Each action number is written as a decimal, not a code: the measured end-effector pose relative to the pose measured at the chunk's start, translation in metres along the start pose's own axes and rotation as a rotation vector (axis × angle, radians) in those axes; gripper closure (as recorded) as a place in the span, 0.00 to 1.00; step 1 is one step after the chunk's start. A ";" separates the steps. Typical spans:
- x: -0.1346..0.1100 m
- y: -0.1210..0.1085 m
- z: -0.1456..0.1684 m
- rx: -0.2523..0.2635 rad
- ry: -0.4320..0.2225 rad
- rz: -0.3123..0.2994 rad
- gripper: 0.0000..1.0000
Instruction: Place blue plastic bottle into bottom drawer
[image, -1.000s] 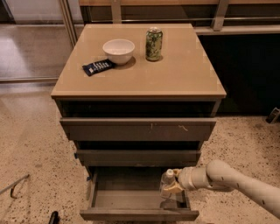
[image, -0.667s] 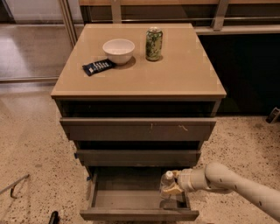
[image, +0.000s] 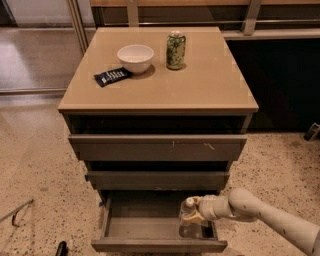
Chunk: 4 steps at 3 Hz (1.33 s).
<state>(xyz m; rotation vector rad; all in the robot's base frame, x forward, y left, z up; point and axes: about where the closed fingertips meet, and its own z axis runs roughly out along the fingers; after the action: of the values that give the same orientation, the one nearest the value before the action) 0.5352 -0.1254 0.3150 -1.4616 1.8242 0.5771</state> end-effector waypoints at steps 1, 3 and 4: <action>0.012 -0.001 0.019 -0.015 -0.010 -0.022 1.00; 0.045 0.002 0.049 -0.036 0.003 -0.038 1.00; 0.059 0.002 0.062 -0.052 0.003 -0.031 1.00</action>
Offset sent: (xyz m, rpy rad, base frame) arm 0.0082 0.0031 -0.0778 -0.0129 -0.0112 0.0516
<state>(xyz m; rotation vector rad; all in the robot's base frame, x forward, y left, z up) 0.5430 -0.1181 0.2301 -1.5236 1.7979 0.6106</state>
